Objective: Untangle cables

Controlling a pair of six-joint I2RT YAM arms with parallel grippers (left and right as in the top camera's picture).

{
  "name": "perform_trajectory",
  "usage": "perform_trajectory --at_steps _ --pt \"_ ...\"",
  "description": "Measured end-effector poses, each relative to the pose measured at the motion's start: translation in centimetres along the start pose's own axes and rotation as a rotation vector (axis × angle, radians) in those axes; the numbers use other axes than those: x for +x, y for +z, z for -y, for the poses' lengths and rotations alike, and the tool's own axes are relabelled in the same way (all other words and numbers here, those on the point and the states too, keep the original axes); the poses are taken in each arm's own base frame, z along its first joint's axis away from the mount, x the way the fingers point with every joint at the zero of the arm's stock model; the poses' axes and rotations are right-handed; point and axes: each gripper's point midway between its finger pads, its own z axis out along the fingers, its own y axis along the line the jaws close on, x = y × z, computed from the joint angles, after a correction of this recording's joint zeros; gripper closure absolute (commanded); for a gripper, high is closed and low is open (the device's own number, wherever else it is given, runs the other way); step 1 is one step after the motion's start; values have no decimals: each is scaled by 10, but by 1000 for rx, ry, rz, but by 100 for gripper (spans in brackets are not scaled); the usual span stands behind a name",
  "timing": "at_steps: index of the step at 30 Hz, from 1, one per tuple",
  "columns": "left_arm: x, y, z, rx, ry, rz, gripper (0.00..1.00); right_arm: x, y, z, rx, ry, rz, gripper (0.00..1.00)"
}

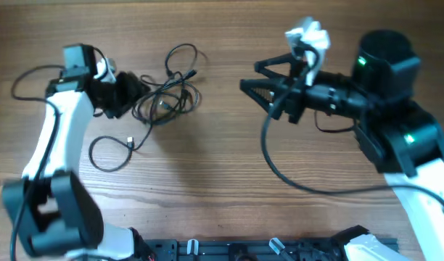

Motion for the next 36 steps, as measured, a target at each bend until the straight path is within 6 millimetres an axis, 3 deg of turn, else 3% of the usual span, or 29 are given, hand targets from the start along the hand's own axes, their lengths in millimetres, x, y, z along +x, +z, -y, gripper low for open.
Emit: perform_trajectory --at_steps 3,5,11,17,19,21,27,31,33,36 --pt "6 -26 13 21 13 21 32 18 20 10 -48 67 -75 30" --pt "14 -31 12 13 3 2 33 37 41 23 -72 144 -148 29" --pt "20 -28 1 -43 -14 -24 28 84 89 49 -98 307 -301 28" --pt "32 -9 1 -91 13 -74 29 129 126 57 -122 404 -432 27" --pt "38 -1 8 -91 34 -93 38 143 133 61 -121 437 -469 27" --pt "44 7 17 -81 46 -109 96 157 139 66 -115 474 -506 27" --pt "67 14 63 85 100 -200 96 188 144 79 -69 560 -596 25" --pt "54 -21 105 238 111 -202 96 193 142 83 -36 563 -610 25" --pt "34 -55 132 324 148 -135 96 195 141 85 -17 560 -616 24" --pt "13 -127 175 456 254 31 96 197 141 92 21 548 -618 22"
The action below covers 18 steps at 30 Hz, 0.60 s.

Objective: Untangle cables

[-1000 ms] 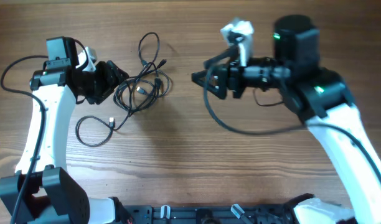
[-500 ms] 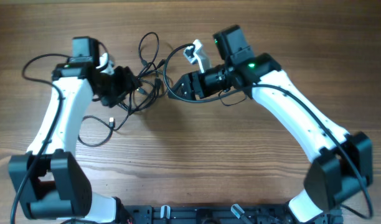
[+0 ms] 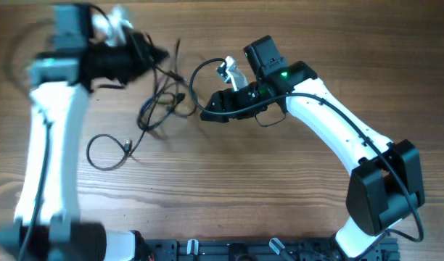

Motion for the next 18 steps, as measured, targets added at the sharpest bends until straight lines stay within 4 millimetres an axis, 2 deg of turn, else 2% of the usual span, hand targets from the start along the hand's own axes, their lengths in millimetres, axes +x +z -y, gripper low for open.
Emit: perform_trajectory --at_steps 3,5,7,9,12,14,16,18 --pt "-14 -57 74 119 183 159 96 -3 0 7 41 -5 15 20" --pt "-12 -93 116 191 293 252 96 -6 0 9 55 -12 28 20" --pt "-5 -126 149 245 394 339 96 -9 0 10 63 -12 38 19" --pt "6 -155 168 247 459 425 96 -11 -1 11 68 -10 47 18" --pt "12 -174 160 145 446 512 96 -13 -1 11 70 -5 55 17" --pt "8 -176 136 17 357 552 96 -15 -1 11 71 4 64 17" --pt "8 -165 99 -110 205 521 96 -18 -1 8 56 -6 74 17" --pt "12 -136 63 -195 61 406 96 -25 -2 -3 -7 -46 95 18"
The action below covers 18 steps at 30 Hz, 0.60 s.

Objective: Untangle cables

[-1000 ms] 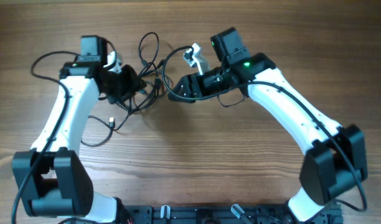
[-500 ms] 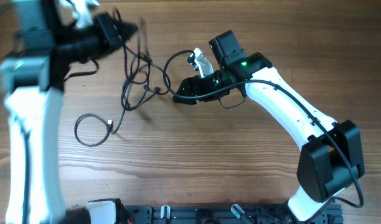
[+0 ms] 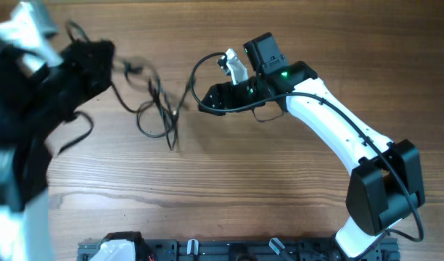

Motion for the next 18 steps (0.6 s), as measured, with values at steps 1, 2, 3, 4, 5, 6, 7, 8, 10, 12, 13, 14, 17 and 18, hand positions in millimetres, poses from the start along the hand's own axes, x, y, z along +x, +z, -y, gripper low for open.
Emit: perform_trajectory --at_steps 1,2,3,4,5,6,7,8,10,12,13,14,17,18 --pt "7 18 -6 -7 -28 -67 96 -4 0 -8 -45 -26 10 18" --pt "13 33 -8 2 -41 -125 96 -6 -1 -14 -76 -44 15 18" --pt "19 48 -11 16 -58 -187 96 -8 -1 -21 -113 -64 20 17" --pt "24 58 -11 31 -67 -231 96 -9 -2 -26 -143 -84 25 16" --pt "39 83 -12 83 -85 -351 96 -9 -2 -29 -155 -91 24 15" --pt "49 95 -11 124 -89 -424 96 -9 -3 -29 -160 -93 24 14" --pt "56 101 -11 148 -92 -469 96 -9 -3 -29 -160 -95 24 14" --pt "62 106 -10 170 -96 -507 96 -9 -2 -29 -156 -101 24 12" --pt "73 112 -7 223 -89 -576 96 -9 -2 -26 -144 -115 24 11" --pt "79 109 -1 275 -76 -614 96 -7 -2 -24 -132 -133 19 10" --pt "80 107 3 304 -66 -624 96 -6 -2 -23 -129 -142 18 11" --pt "82 103 9 354 -53 -637 96 -6 -2 -23 -126 -156 19 10" --pt "83 93 26 478 -29 -661 96 -8 -1 -19 -102 -180 26 11" --pt "83 88 33 528 -22 -668 96 -9 -1 -16 -81 -182 31 10"
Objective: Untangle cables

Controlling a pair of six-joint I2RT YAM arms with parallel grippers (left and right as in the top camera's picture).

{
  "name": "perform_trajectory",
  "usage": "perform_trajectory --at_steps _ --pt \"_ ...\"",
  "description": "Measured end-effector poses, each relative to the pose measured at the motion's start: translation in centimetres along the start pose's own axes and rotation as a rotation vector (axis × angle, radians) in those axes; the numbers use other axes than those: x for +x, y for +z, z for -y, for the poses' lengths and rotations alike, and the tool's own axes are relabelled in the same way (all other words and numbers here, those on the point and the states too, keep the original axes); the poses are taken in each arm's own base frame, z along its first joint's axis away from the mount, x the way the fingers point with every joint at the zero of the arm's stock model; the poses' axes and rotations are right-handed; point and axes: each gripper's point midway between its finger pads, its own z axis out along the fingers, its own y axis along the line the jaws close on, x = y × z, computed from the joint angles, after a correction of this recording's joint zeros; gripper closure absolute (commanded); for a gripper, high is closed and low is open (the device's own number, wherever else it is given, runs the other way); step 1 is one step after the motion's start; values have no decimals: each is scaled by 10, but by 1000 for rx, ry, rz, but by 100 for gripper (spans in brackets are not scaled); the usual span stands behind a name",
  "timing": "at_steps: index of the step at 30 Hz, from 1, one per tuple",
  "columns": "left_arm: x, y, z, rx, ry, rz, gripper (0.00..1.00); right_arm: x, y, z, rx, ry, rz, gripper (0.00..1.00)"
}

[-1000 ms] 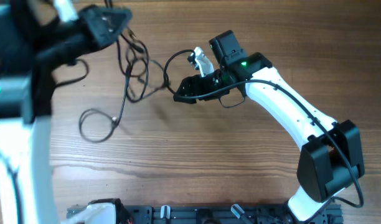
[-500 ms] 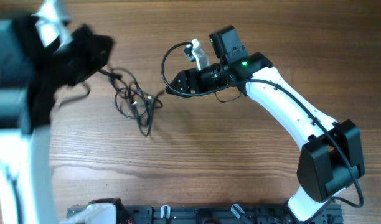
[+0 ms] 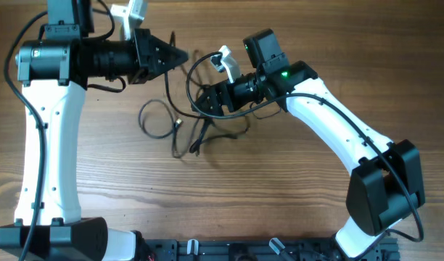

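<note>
A tangle of thin black cables (image 3: 180, 109) is strung between my two grippers over the wooden table (image 3: 280, 203). One loop (image 3: 155, 119) and two plug ends (image 3: 186, 149) rest on the wood below. My left gripper (image 3: 180, 56) points right at the upper left, its fingers closed to a point on a strand running down from it. From the right, my right gripper (image 3: 202, 101) reaches into the tangle and looks shut on a strand. Another loop (image 3: 200, 61) arcs above it.
The right arm's own cable runs along its white links (image 3: 338, 130). A black rail (image 3: 236, 250) lies at the table's front edge. The left arm's column (image 3: 44, 159) stands along the left side.
The left arm was raised close to the camera at the far left with the cables lifted; now its gripper is near the tangle, and the cables hang lower. The right gripper has barely shifted.
First the left gripper was at the tangle on the table, with the right gripper open and raised at the right. The right gripper then came in at the tangle's right side while the left held the cables up. Now the bundle is spread between both.
</note>
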Motion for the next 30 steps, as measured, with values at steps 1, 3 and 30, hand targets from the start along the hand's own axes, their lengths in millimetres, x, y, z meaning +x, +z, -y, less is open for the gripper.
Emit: perform_trajectory --at_steps 1,3,30 --pt "1 0 7 40 16 -11 96 0 0 1 5 0 1 11" --pt "4 -1 16 90 30 -25 96 -2 0 12 71 6 10 12" --pt "19 -6 54 311 58 -103 96 26 16 76 291 199 -66 33"
